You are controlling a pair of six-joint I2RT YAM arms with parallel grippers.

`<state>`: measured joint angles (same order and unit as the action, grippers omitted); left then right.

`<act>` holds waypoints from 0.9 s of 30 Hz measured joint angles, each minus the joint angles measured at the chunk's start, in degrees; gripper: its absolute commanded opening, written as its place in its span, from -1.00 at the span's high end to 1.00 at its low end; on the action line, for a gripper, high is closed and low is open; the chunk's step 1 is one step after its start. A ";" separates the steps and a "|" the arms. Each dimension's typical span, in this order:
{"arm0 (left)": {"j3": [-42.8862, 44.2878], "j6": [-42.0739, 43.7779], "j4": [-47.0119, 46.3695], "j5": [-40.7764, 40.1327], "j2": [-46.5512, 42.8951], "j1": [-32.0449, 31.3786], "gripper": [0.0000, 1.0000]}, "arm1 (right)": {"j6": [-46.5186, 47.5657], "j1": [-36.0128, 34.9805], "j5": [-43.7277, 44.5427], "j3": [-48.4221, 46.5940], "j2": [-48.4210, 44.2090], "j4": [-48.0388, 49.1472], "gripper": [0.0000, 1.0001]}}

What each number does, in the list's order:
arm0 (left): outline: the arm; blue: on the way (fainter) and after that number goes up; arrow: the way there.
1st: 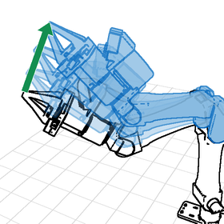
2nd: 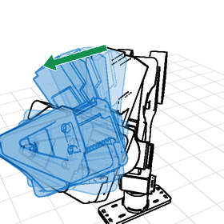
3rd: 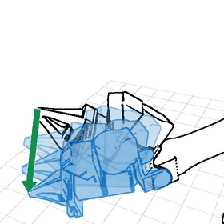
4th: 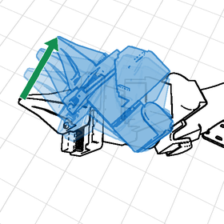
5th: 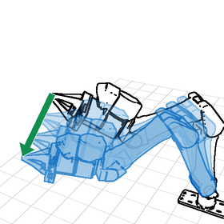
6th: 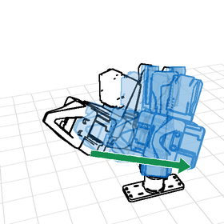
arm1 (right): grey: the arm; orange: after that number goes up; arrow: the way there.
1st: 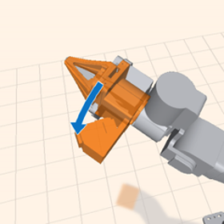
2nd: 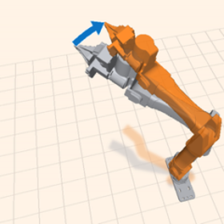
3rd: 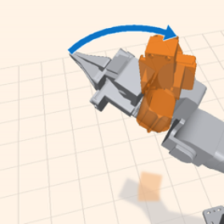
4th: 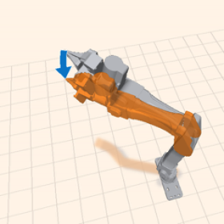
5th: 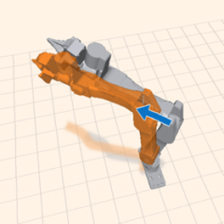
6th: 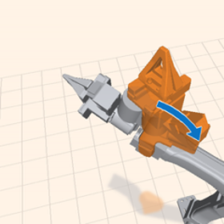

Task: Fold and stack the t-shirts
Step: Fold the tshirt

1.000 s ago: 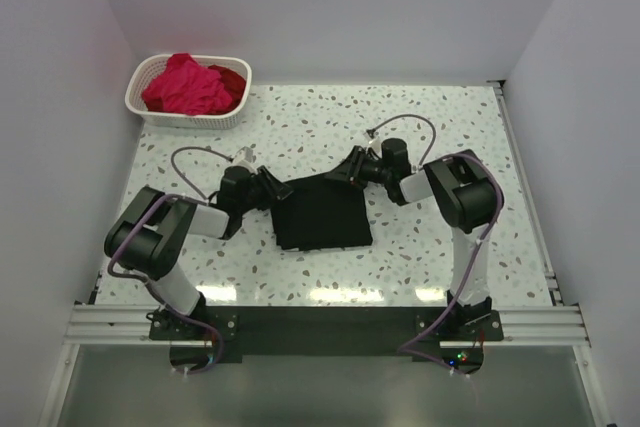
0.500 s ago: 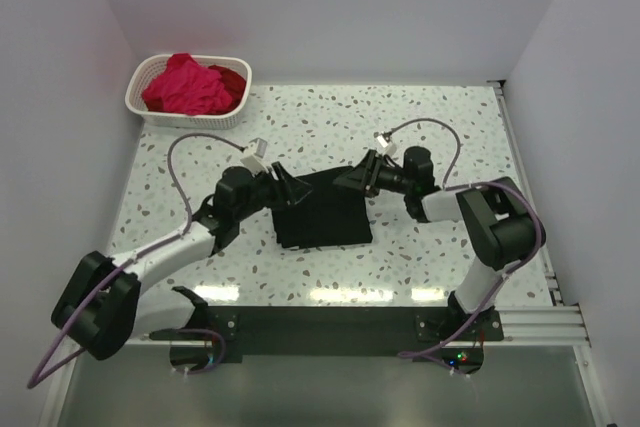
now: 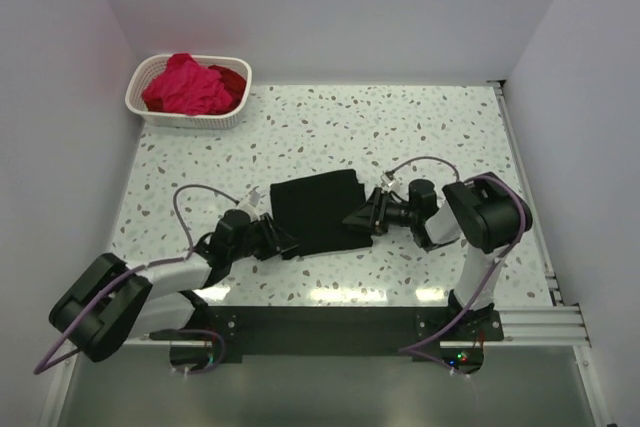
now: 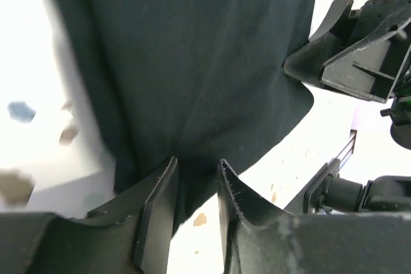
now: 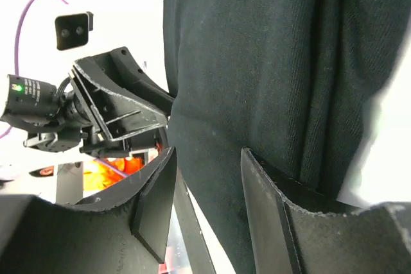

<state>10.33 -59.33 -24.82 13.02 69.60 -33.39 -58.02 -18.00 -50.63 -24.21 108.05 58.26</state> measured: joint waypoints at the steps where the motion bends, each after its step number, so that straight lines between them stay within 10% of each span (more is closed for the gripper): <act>1: -0.74 -0.28 0.98 -0.39 -1.92 -0.02 0.19 | -0.07 0.09 -0.09 0.46 -0.20 0.39 0.00; 12: 4.79 3.85 26.93 -11.23 -29.09 -0.02 -0.46 | 1.51 -10.16 3.78 -5.81 -19.02 -14.67 -0.19; 27: 6.34 7.02 37.88 -17.46 -34.60 -0.02 -0.57 | -5.05 -23.56 5.95 -11.78 6.82 0.87 -0.17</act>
<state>16.67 -52.31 13.06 -4.45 35.00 -33.41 -63.07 -41.56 -44.69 -35.99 114.87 59.13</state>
